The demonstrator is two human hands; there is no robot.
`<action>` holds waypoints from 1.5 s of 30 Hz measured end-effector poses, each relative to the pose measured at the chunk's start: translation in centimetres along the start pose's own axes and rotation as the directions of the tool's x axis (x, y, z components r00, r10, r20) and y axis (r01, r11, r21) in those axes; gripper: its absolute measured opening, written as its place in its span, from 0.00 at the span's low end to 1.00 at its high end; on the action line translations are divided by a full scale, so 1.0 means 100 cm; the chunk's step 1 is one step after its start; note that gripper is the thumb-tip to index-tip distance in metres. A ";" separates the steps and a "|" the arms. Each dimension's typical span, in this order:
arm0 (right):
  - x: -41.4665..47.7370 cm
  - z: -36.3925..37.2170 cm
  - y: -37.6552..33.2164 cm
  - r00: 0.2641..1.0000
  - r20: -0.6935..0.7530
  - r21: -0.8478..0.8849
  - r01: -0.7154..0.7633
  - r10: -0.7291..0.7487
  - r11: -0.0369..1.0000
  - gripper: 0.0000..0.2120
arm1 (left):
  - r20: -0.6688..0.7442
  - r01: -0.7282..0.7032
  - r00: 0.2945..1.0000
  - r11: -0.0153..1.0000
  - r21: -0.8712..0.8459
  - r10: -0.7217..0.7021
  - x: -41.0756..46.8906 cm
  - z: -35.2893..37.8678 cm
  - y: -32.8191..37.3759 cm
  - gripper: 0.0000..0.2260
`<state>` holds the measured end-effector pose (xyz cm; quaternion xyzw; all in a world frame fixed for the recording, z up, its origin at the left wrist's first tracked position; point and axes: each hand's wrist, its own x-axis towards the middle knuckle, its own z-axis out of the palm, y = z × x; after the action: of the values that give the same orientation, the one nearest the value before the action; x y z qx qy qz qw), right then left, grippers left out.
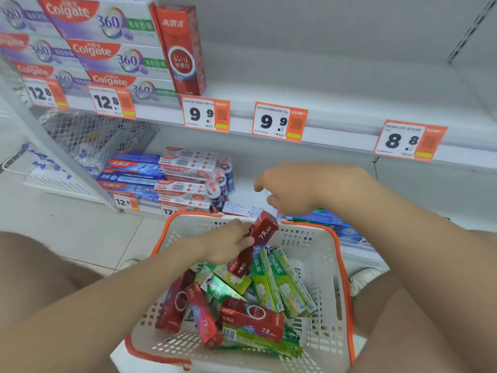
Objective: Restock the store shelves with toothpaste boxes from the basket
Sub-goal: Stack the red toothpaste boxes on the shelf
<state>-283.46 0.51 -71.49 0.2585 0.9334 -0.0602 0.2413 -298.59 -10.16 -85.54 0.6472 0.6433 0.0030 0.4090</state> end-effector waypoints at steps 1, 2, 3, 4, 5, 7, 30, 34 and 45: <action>-0.007 -0.006 0.008 1.000 -0.005 0.028 -0.002 0.002 1.000 0.26 | -0.037 -0.001 0.999 0.993 -0.117 -0.003 -0.010 -0.016 0.013 0.20; -0.015 -0.012 0.016 1.000 -0.013 0.057 0.006 -0.005 0.998 0.34 | -0.065 0.000 0.998 0.974 -0.228 -0.015 -0.019 -0.030 0.022 0.21; -0.023 -0.017 0.023 0.999 -0.031 0.091 0.022 -0.019 0.996 0.42 | -0.094 -0.015 0.995 0.941 -0.338 -0.018 -0.027 -0.044 0.029 0.21; -0.028 -0.021 0.029 0.996 -0.079 0.134 0.054 -0.044 0.989 0.46 | -0.120 -0.045 0.993 0.893 -0.449 -0.010 -0.033 -0.056 0.033 0.21; -0.030 -0.024 0.035 0.986 -0.154 0.187 0.096 -0.067 0.978 0.47 | -0.148 -0.094 0.989 0.826 -0.556 0.012 -0.039 -0.067 0.036 0.19; -0.029 -0.028 0.041 0.940 -0.329 0.348 0.214 -0.095 0.913 0.40 | -0.221 -0.188 0.975 0.654 -0.733 0.033 -0.048 -0.083 0.037 0.20; 0.034 -0.084 0.023 0.435 -0.743 0.667 0.545 0.509 0.509 0.21 | -0.760 -0.223 0.649 0.964 -0.147 0.034 -0.072 -0.185 0.050 0.22; 0.070 -0.096 0.036 0.374 -0.743 0.669 0.443 0.556 0.596 0.24 | -0.793 -0.033 0.608 0.999 0.014 0.031 -0.065 -0.199 0.029 0.16; 0.149 -0.119 0.037 0.612 -0.677 0.706 0.383 0.409 0.596 0.23 | -0.959 -0.058 0.275 0.997 0.058 0.072 -0.051 -0.220 0.017 0.11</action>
<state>-297.71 13.32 -68.22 0.3438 0.8024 -0.3506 -0.3391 -309.75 -2.58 -67.29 0.5437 0.7329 0.4041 -0.0637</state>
